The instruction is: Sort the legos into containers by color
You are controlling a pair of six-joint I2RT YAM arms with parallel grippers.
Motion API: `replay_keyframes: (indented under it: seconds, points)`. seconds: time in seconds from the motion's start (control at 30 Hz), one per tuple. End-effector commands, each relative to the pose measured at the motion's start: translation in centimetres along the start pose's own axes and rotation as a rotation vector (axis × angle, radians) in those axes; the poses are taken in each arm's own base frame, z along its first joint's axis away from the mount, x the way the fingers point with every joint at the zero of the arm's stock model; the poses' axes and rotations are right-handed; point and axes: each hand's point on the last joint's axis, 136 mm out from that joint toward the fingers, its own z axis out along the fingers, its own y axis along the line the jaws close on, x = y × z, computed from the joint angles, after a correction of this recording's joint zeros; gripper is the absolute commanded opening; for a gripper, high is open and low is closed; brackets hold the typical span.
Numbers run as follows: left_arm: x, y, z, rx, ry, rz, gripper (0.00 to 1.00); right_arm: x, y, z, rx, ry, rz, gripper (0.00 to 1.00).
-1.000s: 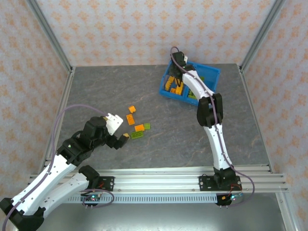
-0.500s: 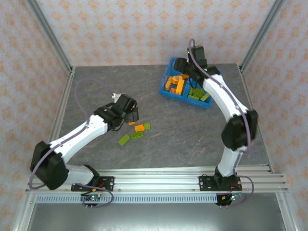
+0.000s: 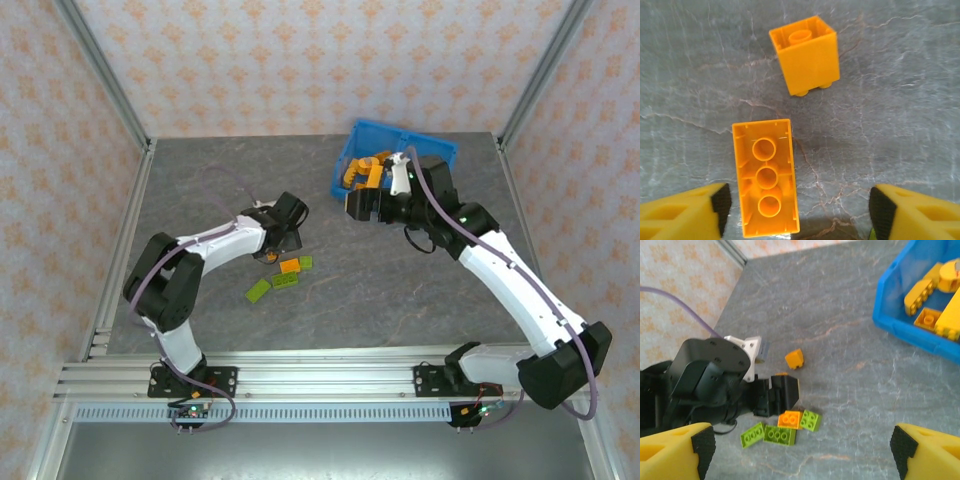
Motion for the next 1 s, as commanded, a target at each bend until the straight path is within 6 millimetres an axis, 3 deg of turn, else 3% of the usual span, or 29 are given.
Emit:
replay_keyframes:
  seconds: [0.0,0.27,0.6,0.87,0.97]
  points:
    - [-0.4,0.3,0.8,-0.02,-0.024,-0.063,0.66,1.2,-0.3,0.4,-0.001,0.049,0.017,0.92]
    - [0.7,1.2,2.3,-0.053,-0.01,-0.057,0.39,1.0,-0.3,1.2,0.0,0.057,0.049,0.91]
    - [1.0,2.3,2.8,-0.076,-0.007,-0.039,0.43,1.1,-0.2,0.8,0.003,0.069,0.059,0.9]
    - [2.1,3.0,4.2,-0.1,0.035,-0.03,0.42,1.0,-0.1,0.6,0.004,0.061,0.065,0.89]
    - [2.4,3.1,4.4,-0.099,0.04,-0.029,0.36,1.0,-0.2,0.5,0.011,0.06,0.065,0.89]
